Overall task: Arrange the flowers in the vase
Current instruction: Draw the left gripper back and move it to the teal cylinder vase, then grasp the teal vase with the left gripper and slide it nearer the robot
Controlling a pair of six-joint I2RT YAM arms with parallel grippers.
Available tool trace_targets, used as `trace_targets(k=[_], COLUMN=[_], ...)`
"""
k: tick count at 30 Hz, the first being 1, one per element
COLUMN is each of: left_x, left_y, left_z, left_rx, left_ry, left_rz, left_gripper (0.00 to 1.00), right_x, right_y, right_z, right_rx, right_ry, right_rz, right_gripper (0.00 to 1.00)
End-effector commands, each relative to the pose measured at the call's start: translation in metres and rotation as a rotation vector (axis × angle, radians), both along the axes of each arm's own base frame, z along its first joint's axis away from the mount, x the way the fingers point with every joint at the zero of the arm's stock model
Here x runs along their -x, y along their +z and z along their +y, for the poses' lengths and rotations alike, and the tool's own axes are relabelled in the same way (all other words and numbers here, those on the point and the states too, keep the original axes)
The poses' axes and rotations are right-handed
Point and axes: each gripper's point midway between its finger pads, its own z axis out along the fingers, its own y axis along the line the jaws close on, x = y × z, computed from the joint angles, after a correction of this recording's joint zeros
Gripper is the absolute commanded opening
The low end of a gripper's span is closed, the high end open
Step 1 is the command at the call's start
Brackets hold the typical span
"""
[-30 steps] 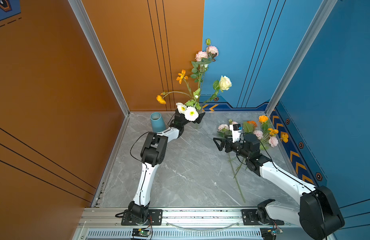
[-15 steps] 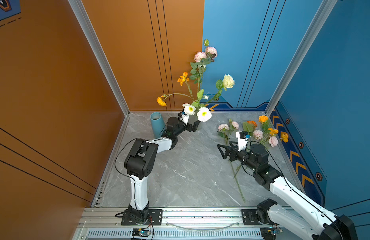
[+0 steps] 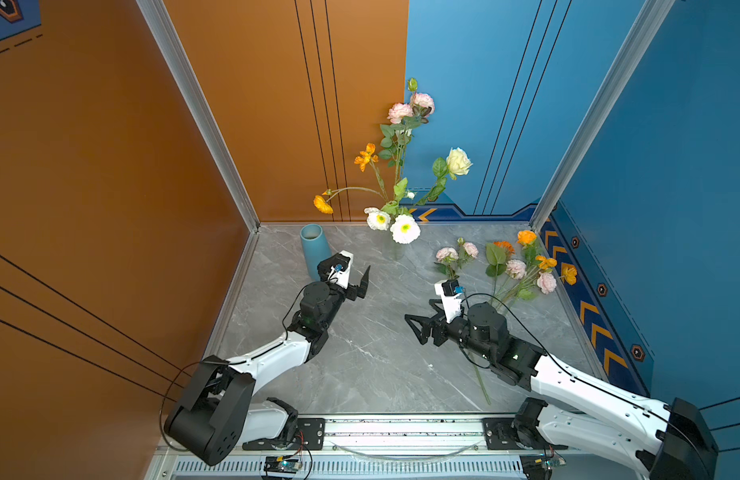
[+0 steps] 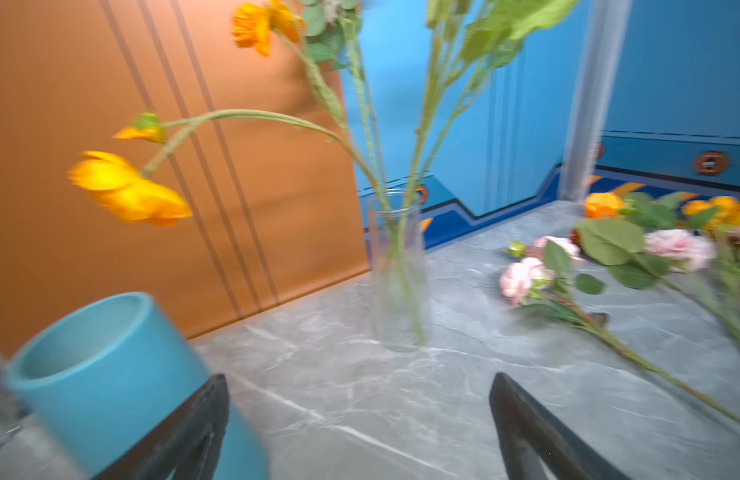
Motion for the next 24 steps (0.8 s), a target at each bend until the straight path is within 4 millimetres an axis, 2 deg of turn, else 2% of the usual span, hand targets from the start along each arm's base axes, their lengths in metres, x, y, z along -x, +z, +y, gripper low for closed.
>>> trace_targets(k=[1,4,7,11,16,19,24], left_x=[-0.004,-0.014,-0.032,-0.061,-0.089,-0.106,-0.132], left_y=[-0.029,-0.028,-0.021,-0.019,-0.02,-0.026,-0.037], left_z=[0.071,0.097,0.11,0.112,0.118,0.122,0.117], left_rx=[-0.129,-0.041,0.024,0.051,0.086,0.097,0.161], left_ry=[0.289,0.297,0.307,0.267,0.253,0.252,0.174], left_rz=[0.109,0.121,0.121,0.122,0.136,0.152,0.15], left_gripper=[0.98,0.98,0.98,0.98,0.98,0.98,0.98], right_x=[-0.01,-0.01,-0.01,-0.007,-0.011,-0.014,-0.023], right_y=[0.018,0.015,0.013,0.011,0.002,-0.002,-0.01], right_z=[0.02,0.039,0.055,0.07,0.075,0.078,0.08], right_rx=[-0.022,-0.048,-0.075,-0.067,-0.045,-0.04,-0.033], right_ry=[-0.001,0.034,0.065,0.099,0.104,0.112,0.117], right_rz=[-0.058,-0.04,-0.023,-0.018,-0.012,-0.003,0.015], right_gripper=[1.0,1.0,1.0,1.0,1.0,1.0,1.0])
